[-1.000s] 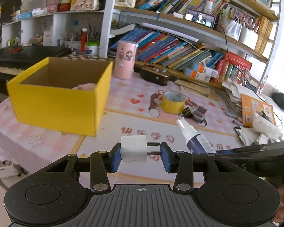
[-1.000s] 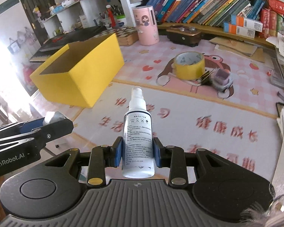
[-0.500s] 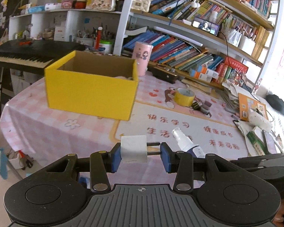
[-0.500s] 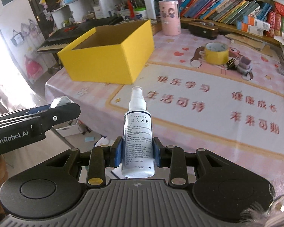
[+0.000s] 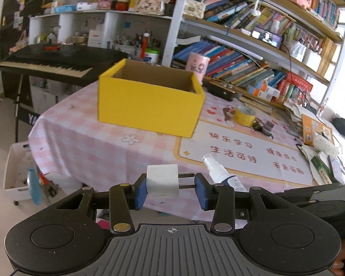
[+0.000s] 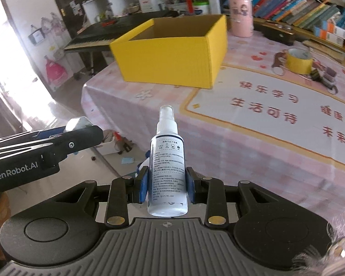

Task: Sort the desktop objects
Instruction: 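Carry the plug and spray bottle with both tools over the yellow box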

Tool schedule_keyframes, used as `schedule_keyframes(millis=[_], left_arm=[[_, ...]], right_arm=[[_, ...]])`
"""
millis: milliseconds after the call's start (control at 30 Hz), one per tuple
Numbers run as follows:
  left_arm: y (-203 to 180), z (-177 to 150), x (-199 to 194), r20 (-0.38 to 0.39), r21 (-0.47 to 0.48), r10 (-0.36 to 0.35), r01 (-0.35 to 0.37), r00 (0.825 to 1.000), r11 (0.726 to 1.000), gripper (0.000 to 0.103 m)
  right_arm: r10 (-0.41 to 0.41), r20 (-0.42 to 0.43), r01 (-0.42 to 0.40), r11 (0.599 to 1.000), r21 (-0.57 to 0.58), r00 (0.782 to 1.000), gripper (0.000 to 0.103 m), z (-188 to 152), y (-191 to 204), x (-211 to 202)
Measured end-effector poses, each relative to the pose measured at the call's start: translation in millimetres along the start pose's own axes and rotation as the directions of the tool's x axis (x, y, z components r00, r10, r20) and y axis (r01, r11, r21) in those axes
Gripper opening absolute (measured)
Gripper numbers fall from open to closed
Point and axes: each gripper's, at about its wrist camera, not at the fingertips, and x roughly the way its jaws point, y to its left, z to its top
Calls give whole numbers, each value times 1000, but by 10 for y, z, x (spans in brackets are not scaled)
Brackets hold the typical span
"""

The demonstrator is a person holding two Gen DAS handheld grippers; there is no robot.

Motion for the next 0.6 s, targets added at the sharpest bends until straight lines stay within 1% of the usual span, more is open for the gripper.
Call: schedule_keyframes(millis=[333, 600], left_arm=[[251, -41, -151, 28, -56, 45, -43, 999, 997, 41], [264, -12, -111, 38, -67, 45, -42, 998, 997, 41]], right_arm=[[35, -23, -37, 997, -74, 999, 30, 35, 322, 92], [31, -34, -34, 994, -106, 999, 30, 119, 371, 124]])
